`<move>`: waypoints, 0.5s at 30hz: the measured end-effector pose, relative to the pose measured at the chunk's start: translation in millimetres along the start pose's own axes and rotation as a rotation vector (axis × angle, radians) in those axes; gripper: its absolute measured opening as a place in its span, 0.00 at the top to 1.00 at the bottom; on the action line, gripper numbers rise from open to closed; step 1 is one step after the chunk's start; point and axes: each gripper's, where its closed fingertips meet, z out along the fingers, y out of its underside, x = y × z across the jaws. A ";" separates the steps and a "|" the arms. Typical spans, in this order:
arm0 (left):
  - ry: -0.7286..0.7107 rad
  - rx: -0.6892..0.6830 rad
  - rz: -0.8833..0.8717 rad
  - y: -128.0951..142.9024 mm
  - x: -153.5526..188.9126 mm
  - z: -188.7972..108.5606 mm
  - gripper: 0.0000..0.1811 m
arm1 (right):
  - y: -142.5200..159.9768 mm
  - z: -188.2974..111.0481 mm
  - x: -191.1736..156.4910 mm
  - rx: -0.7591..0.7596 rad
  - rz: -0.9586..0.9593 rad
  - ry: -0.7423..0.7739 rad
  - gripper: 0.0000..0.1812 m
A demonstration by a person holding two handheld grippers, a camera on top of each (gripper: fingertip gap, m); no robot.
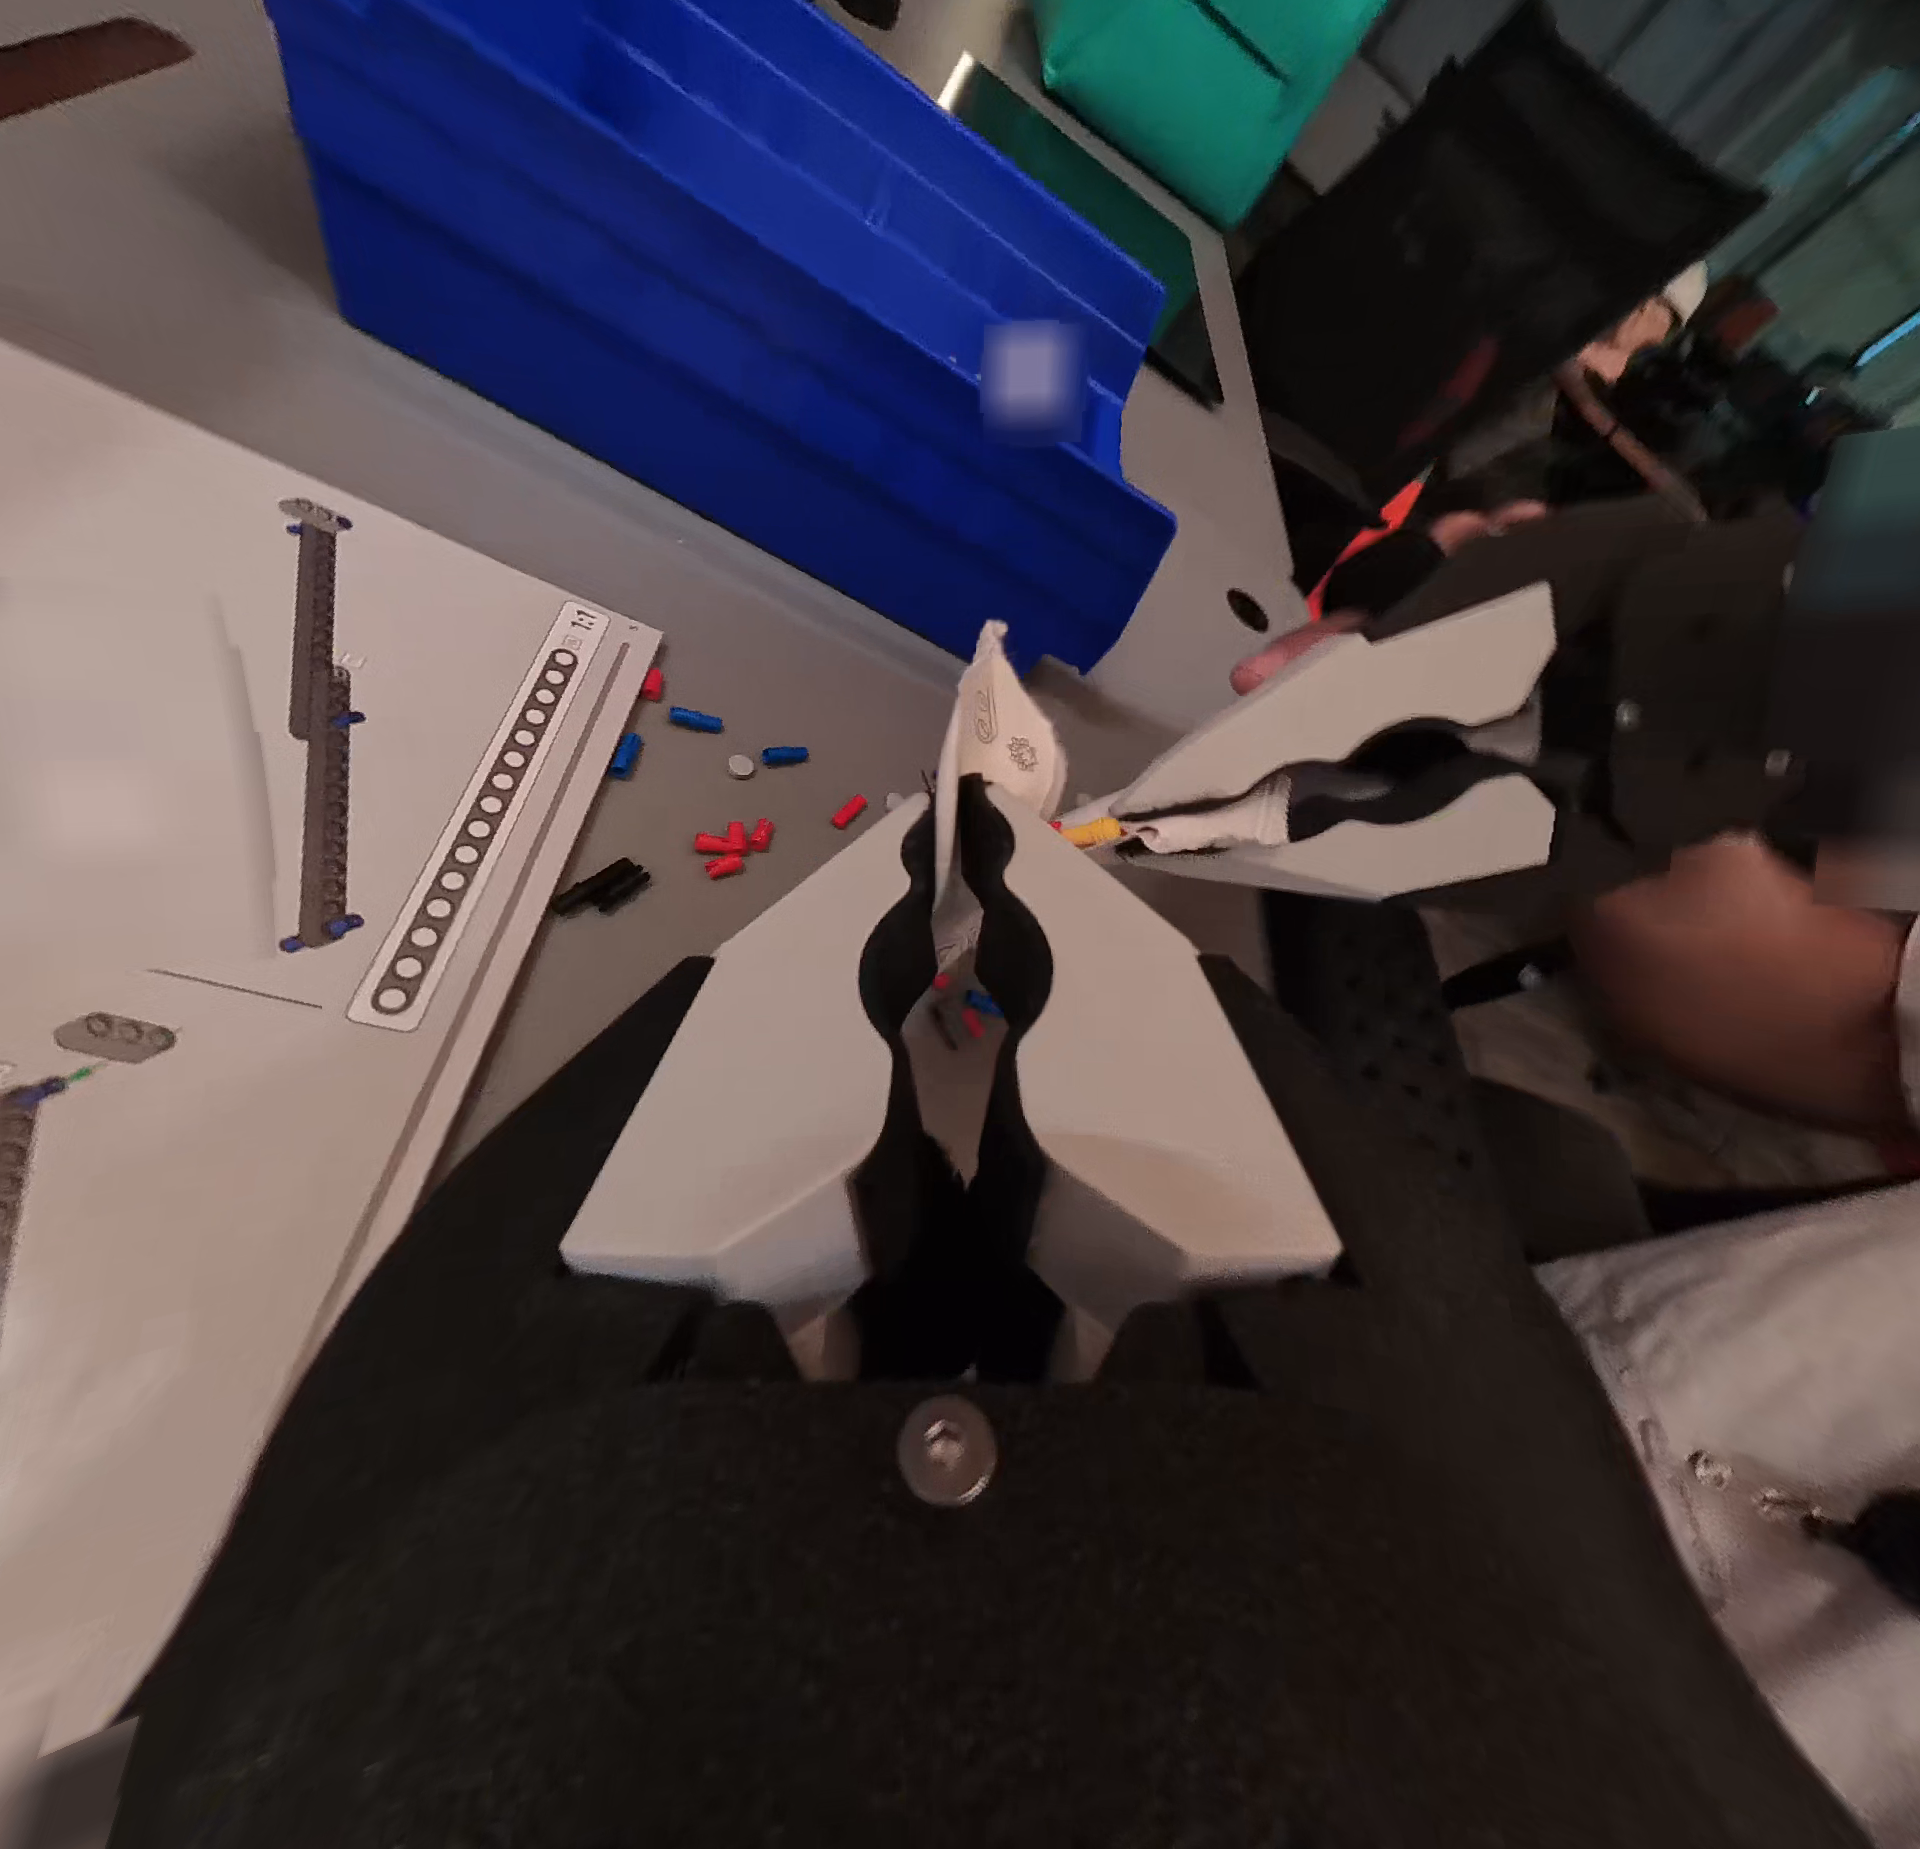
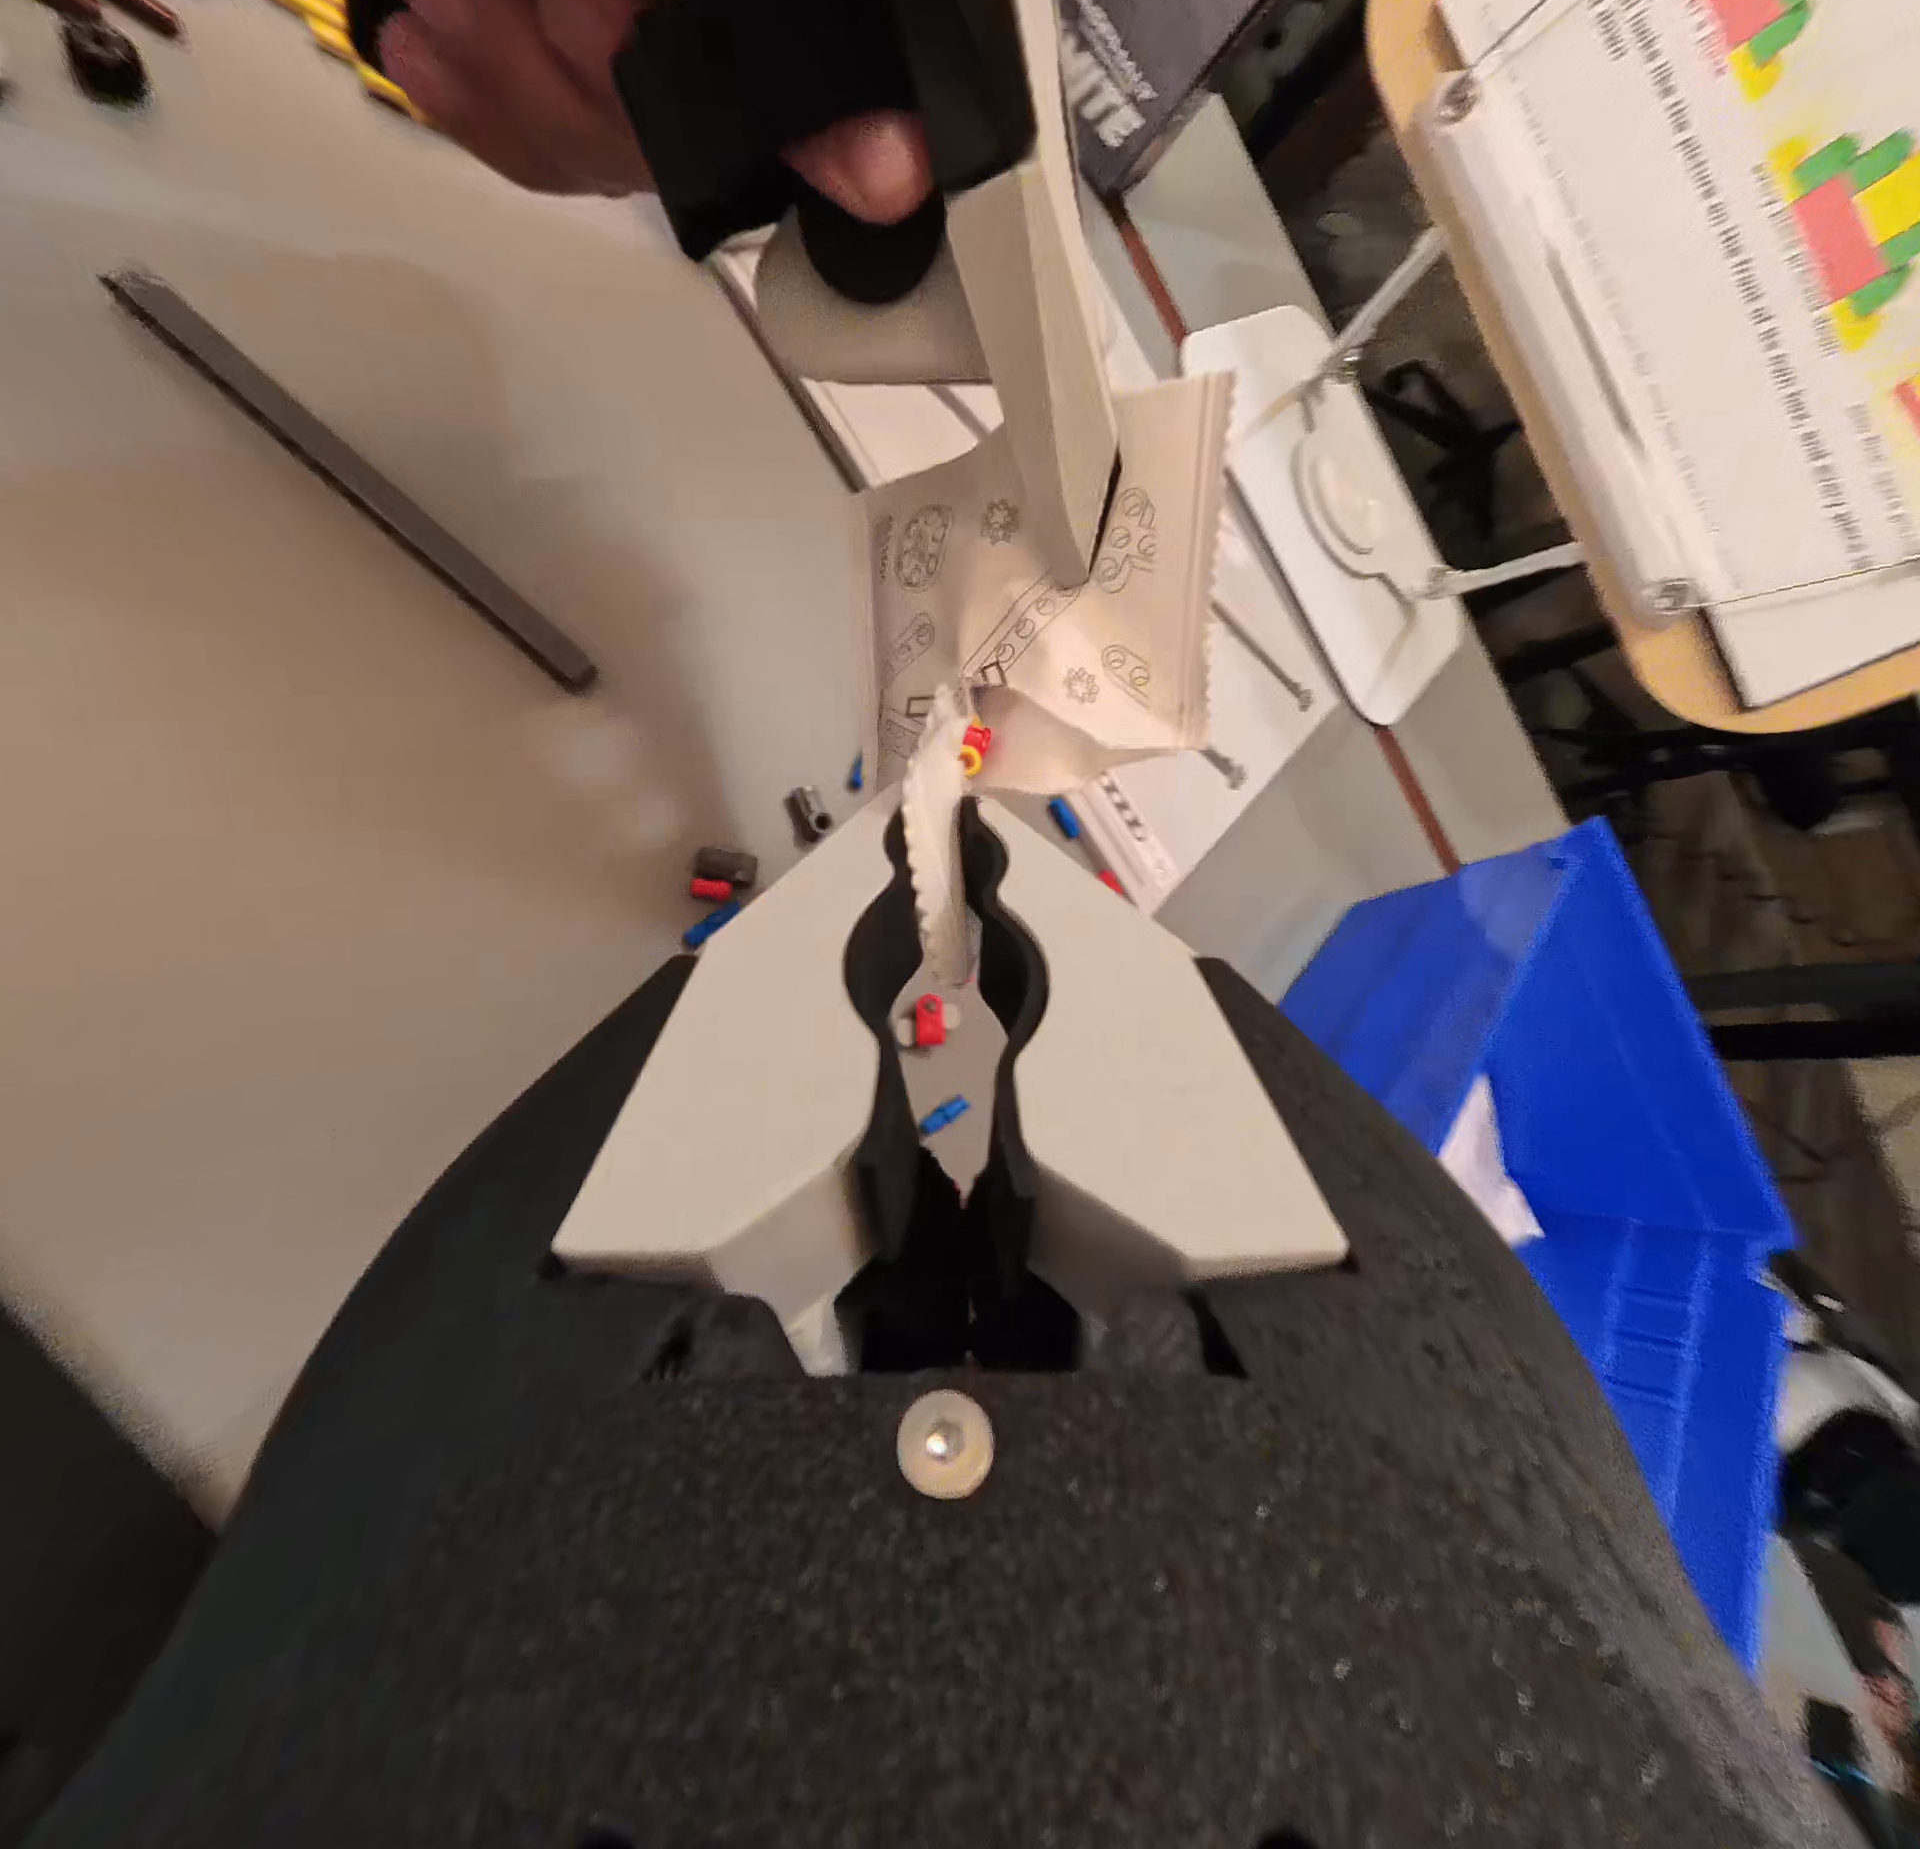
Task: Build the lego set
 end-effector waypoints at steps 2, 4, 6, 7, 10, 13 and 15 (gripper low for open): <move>-0.001 0.011 -0.075 1.3 -6.4 2.0 1.00 | -1.1 -1.5 1.3 -0.010 -0.065 0.079 0.98; -0.014 0.007 -0.112 4.0 -12.2 3.3 1.00 | -2.1 -2.3 -0.4 -0.018 -0.110 0.137 0.98; -0.040 -0.002 -0.122 6.9 -18.3 4.3 1.00 | -3.7 -2.0 -6.0 -0.025 -0.148 0.173 0.98; -0.048 -0.009 -0.124 9.0 -20.6 5.2 1.00 | -3.6 -1.8 -8.7 -0.028 -0.149 0.183 0.98; -0.075 -0.026 -0.154 16.5 -29.0 8.4 1.00 | 0.1 -1.0 -12.2 -0.020 -0.119 0.188 0.98; -0.109 -0.058 -0.148 23.0 -35.9 16.1 1.00 | 1.9 -1.8 -15.5 -0.021 -0.149 0.207 0.98; -0.131 -0.067 -0.119 21.1 -38.3 18.0 1.00 | 3.7 0.0 -13.7 -0.030 -0.142 0.204 0.98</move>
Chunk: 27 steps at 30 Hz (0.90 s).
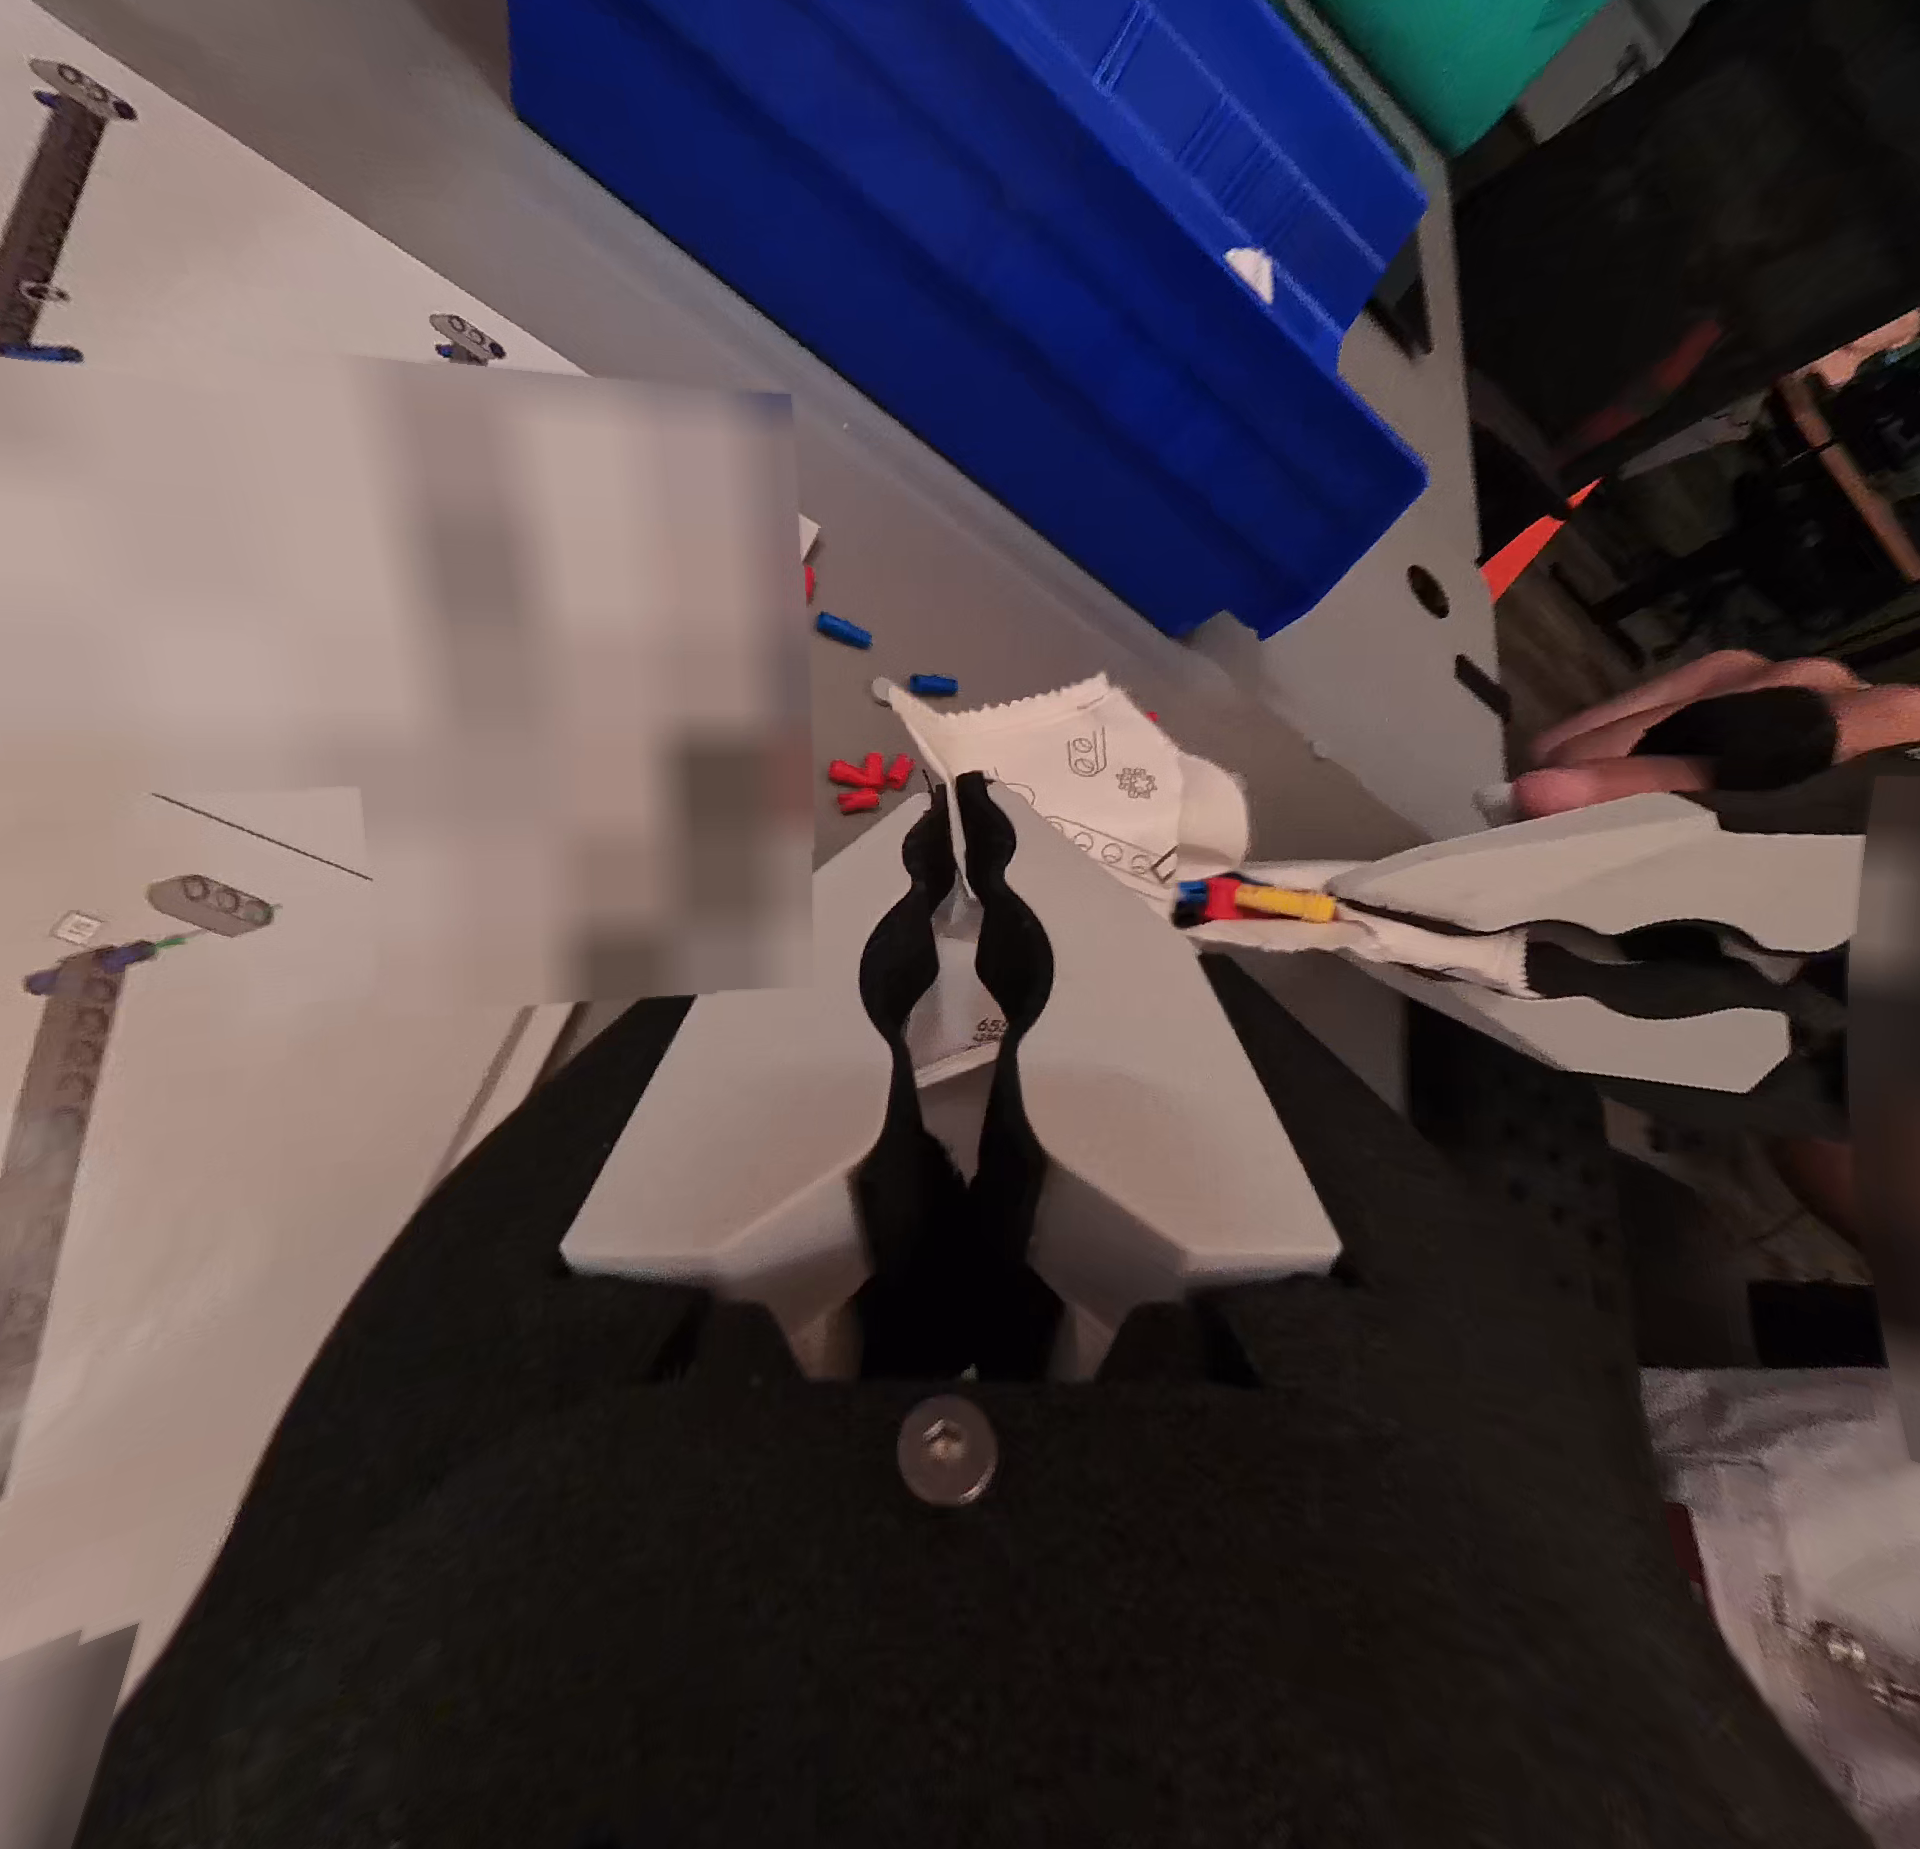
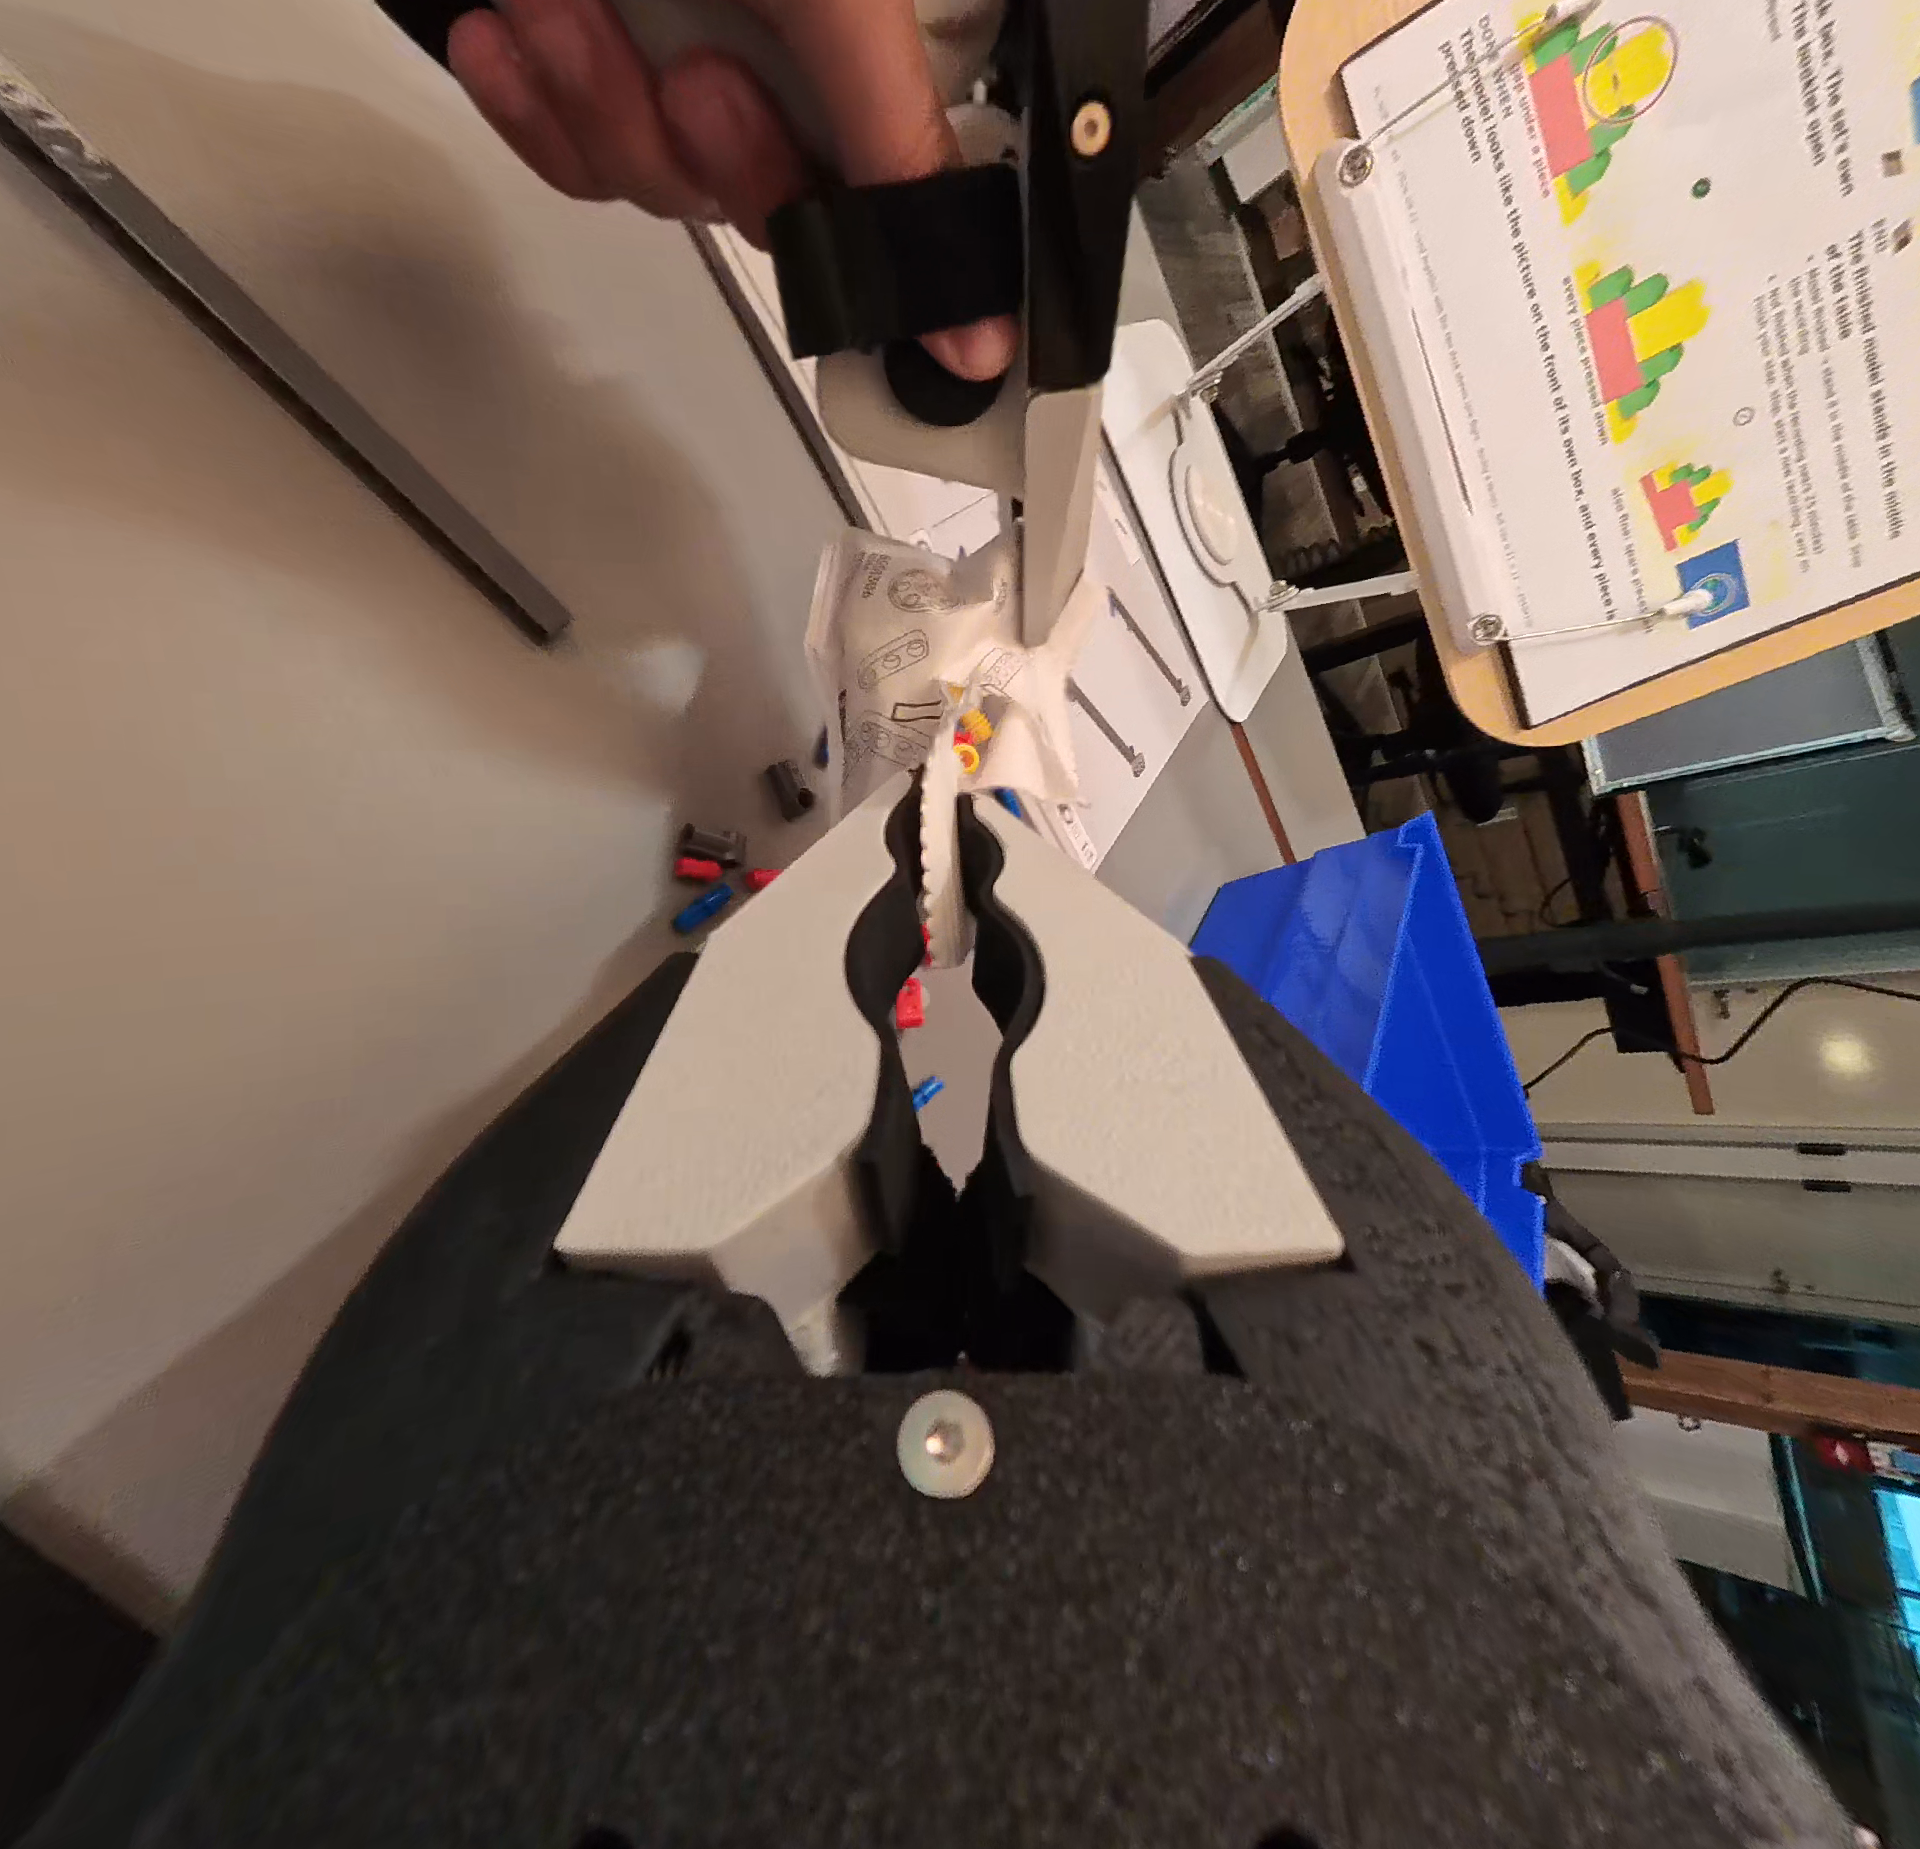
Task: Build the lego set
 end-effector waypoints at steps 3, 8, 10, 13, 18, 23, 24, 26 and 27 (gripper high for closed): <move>-0.038 -0.018 0.001 -0.4 -9.2 3.5 1.00 | 0.0 2.6 4.2 0.005 0.004 0.000 0.98; 0.002 0.050 0.047 -7.5 -2.6 3.9 0.93 | 11.9 9.5 3.7 0.021 0.266 -0.127 0.98; 0.117 0.076 0.000 -10.0 7.7 -1.7 0.88 | 19.6 10.9 9.8 0.029 0.392 -0.176 0.99; 0.184 0.122 -0.014 -13.1 7.0 -20.9 0.80 | 18.9 6.0 24.5 0.123 0.599 -0.208 0.99; 0.323 0.166 -0.055 -12.9 19.5 -33.2 0.81 | 8.4 -0.1 35.3 0.311 0.895 -0.281 0.99; 0.384 0.218 -0.120 -16.9 28.1 -25.3 0.99 | 12.9 10.6 39.5 0.352 1.112 -0.328 0.99; 0.363 0.215 -0.120 -17.2 25.2 -22.8 1.00 | 17.8 16.3 35.8 0.316 1.129 -0.332 0.99; 0.300 0.162 -0.106 -12.8 16.9 -15.0 1.00 | 28.0 26.0 27.6 0.228 1.138 -0.322 0.97; 0.289 0.143 -0.086 -12.5 16.7 -13.1 1.00 | 33.5 29.3 24.5 0.185 1.114 -0.297 0.95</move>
